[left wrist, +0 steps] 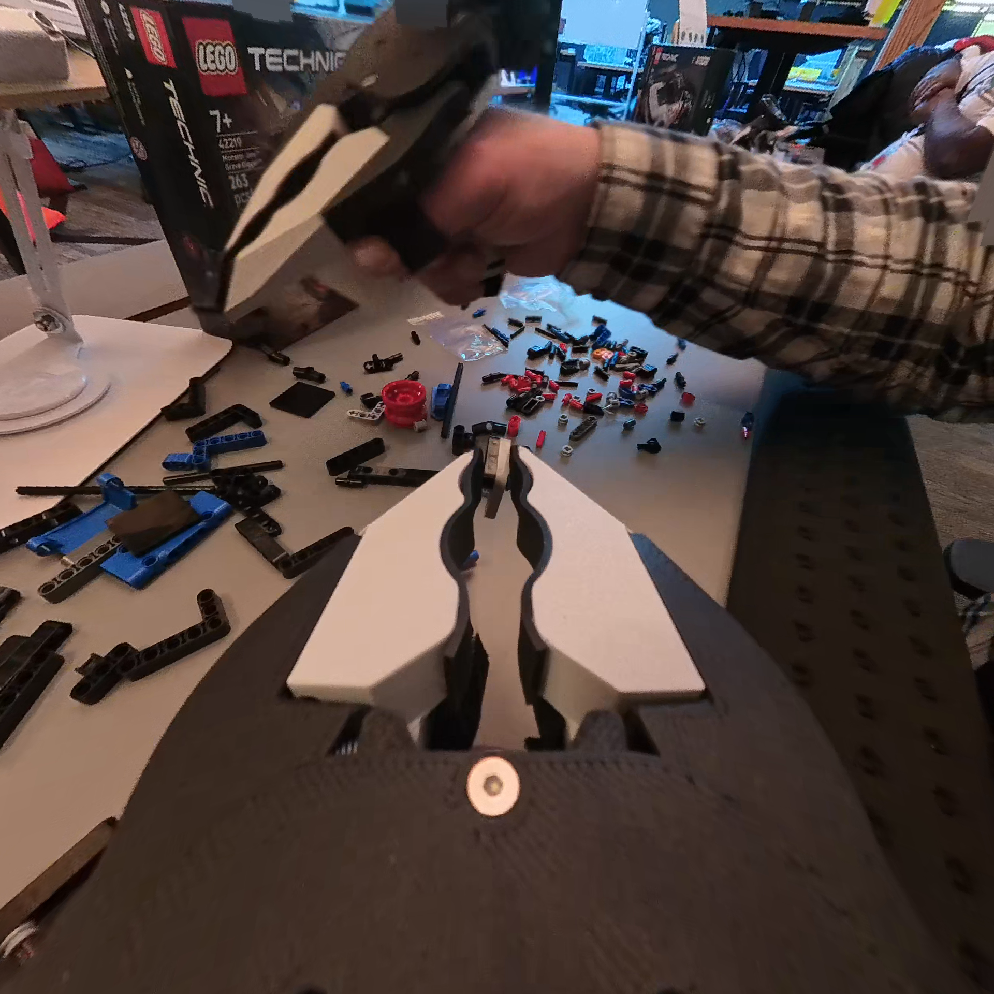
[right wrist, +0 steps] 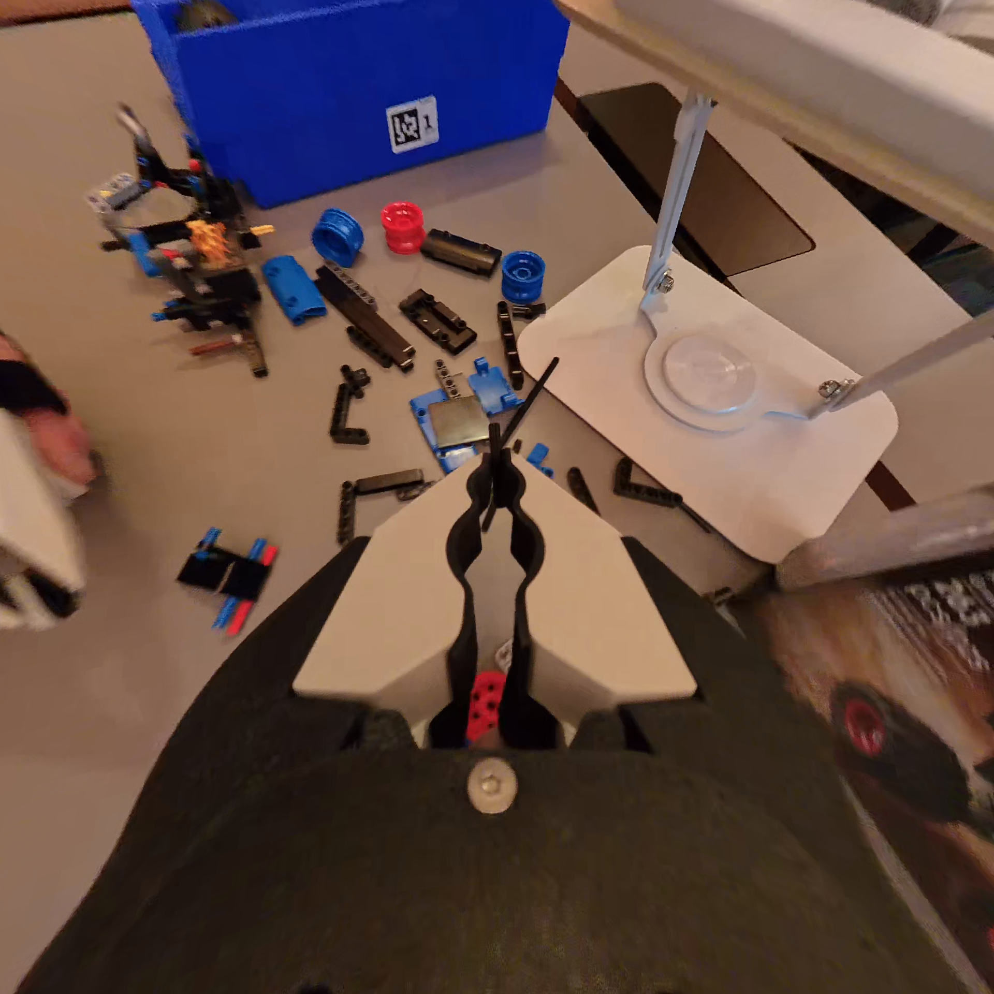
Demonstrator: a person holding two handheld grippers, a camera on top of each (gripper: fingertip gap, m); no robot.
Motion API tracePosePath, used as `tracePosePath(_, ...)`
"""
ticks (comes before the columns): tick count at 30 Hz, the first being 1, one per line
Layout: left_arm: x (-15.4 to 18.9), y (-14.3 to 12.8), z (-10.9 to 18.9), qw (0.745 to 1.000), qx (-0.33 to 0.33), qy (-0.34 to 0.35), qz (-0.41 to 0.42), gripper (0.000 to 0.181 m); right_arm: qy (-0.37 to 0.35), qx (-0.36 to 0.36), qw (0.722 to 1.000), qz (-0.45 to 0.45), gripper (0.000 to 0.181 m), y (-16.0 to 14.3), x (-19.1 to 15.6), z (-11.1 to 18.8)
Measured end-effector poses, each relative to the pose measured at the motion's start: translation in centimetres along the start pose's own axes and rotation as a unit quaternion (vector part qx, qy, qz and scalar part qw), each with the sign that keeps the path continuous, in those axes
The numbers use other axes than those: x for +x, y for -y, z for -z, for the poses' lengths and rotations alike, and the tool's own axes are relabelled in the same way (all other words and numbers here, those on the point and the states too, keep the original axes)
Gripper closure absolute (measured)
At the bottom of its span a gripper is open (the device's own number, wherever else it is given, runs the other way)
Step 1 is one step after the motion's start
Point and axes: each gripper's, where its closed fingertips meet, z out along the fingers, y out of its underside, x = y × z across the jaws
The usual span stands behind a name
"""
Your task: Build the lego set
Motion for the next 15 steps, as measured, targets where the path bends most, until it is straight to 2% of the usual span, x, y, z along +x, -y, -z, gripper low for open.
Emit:
tracePosePath(8,-0.2,-0.3,-0.5,1.000,-0.004,-0.001,0.022,0.175,-0.005,0.047,0.999,-0.011,0.181,-2.2,-4.4,6.6)
tracePosePath(12,0.7,-1.6,-1.3,0.998,-0.043,-0.027,0.023,0.175,-0.010,0.061,0.998,-0.027,0.181,-3.8,-5.3,8.1)
tracePosePath(15,0.8,-2.8,-1.8,0.997,-0.080,-0.015,-0.005,0.174,-0.011,0.066,0.997,-0.034,0.181,-4.7,-5.8,8.3)
